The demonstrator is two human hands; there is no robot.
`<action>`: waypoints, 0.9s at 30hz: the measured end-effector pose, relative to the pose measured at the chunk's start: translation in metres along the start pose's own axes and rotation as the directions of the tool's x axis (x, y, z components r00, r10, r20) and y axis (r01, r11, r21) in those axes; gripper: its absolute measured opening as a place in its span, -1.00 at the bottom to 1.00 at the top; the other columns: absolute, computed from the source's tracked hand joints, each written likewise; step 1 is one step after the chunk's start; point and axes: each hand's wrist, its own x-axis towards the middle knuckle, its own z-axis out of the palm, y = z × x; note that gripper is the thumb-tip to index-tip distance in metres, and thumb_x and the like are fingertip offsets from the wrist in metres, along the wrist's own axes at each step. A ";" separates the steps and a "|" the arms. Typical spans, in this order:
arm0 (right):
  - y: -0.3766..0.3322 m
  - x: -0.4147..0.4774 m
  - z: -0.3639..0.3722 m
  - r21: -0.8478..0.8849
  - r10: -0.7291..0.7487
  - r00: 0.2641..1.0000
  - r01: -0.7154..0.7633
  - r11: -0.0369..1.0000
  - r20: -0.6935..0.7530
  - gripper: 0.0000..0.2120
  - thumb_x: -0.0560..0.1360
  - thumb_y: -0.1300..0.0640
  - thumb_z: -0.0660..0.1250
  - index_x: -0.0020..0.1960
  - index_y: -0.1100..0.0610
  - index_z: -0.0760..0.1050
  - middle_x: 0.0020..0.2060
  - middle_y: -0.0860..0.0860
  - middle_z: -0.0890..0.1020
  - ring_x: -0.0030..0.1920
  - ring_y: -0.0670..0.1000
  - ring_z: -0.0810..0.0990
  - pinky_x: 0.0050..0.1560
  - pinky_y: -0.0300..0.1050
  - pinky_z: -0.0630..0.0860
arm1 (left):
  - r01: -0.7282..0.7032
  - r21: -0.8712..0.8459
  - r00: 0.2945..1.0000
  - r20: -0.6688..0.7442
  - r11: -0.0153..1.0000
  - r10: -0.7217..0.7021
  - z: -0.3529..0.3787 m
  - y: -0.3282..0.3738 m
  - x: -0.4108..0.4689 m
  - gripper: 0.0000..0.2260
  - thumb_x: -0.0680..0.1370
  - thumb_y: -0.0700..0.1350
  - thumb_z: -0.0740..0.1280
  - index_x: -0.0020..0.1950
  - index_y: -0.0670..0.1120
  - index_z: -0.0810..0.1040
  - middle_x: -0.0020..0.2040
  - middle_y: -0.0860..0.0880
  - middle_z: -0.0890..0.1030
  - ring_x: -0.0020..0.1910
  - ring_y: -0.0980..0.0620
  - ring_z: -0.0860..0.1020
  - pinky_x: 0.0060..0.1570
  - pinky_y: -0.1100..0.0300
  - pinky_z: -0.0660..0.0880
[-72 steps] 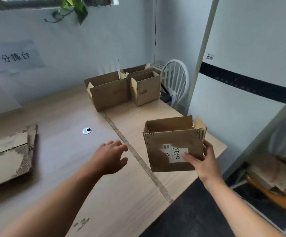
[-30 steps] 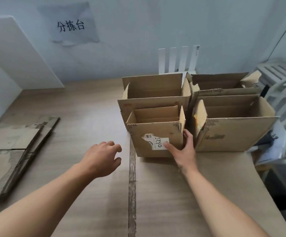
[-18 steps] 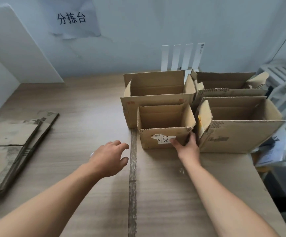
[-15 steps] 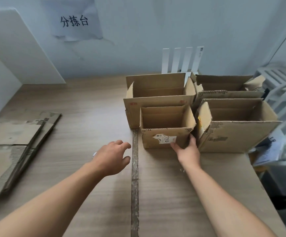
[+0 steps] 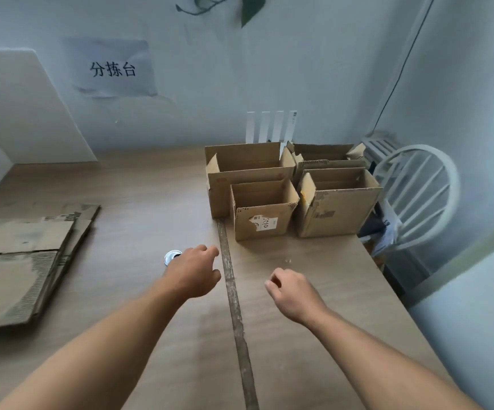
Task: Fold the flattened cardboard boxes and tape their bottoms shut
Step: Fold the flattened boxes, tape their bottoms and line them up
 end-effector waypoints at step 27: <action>-0.205 -0.234 0.045 -0.442 -0.355 0.935 0.316 0.840 -0.007 -0.66 0.64 -0.09 0.08 0.30 0.05 0.38 0.22 0.08 0.48 0.22 0.19 0.49 0.10 0.04 0.41 | 0.307 -0.054 0.950 -0.045 0.950 -0.310 0.003 -0.125 -0.354 -0.63 0.56 0.07 0.18 0.35 0.02 0.43 0.30 -0.01 0.47 0.27 -0.07 0.46 0.22 0.00 0.45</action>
